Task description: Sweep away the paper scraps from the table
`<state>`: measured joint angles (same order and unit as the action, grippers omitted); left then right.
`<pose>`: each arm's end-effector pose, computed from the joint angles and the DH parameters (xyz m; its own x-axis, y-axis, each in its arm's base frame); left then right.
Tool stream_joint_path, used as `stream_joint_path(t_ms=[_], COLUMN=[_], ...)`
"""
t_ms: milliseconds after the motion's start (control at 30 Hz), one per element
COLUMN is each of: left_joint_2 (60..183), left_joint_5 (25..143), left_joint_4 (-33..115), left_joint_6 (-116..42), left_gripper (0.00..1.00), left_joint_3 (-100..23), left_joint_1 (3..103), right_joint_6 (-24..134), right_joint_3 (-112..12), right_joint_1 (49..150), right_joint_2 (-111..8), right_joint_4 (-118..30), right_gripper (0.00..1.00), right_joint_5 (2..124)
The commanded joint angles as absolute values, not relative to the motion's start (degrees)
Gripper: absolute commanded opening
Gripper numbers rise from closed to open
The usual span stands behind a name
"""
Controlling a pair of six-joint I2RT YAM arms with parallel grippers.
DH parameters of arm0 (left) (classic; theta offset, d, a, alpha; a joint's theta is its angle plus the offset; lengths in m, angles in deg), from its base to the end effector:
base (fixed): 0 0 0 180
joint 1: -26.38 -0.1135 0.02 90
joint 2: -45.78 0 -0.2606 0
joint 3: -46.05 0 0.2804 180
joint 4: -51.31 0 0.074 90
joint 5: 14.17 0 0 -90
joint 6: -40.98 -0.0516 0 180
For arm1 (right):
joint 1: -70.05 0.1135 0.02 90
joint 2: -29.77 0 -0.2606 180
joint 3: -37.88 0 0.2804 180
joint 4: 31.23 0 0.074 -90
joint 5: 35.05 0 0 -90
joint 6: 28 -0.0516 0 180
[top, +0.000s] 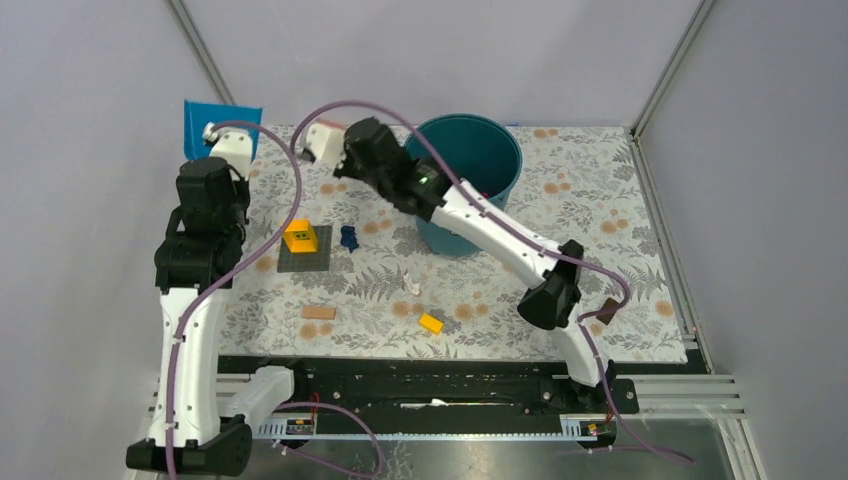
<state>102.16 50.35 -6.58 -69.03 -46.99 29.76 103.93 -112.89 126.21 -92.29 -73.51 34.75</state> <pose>0.2140 0.0096 0.4543 -0.4584 0.3365 -0.8226 -0.2024 0.8617 0.4653 0.3062 0.4247 0.4403 0.2988 -0.6805 -0.6691 -0.5282 0.4660 -0.7098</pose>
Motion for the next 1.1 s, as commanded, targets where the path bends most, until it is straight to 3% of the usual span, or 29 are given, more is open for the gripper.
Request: stream_joint_path(t_ms=[0, 233, 600, 1067], left_joint_2=[98.7, 99.2, 99.1, 98.9], left_joint_5=[57.2, 70.0, 72.4, 77.7], left_joint_4=[-17.0, -22.2, -20.9, -21.2], left_joint_6=[-53.9, -43.6, -42.6, -42.9], left_gripper=[0.00, 0.00, 0.00, 0.00], left_joint_3=[-44.3, -42.4, -46.1, -46.3], left_joint_1=[24.0, 12.4, 12.0, 12.0], right_joint_6=[107.1, 105.7, 107.5, 108.6], right_joint_3=[-111.0, -112.8, -108.1, -106.6], right_joint_1=[130.1, 130.6, 130.5, 127.1], right_joint_2=[-95.6, -103.2, -109.5, -114.9], right_joint_4=[-70.7, -73.3, -66.7, -61.9], right_gripper=[0.00, 0.00, 0.00, 0.00], right_joint_5=[28.0, 20.7, 11.9, 10.6])
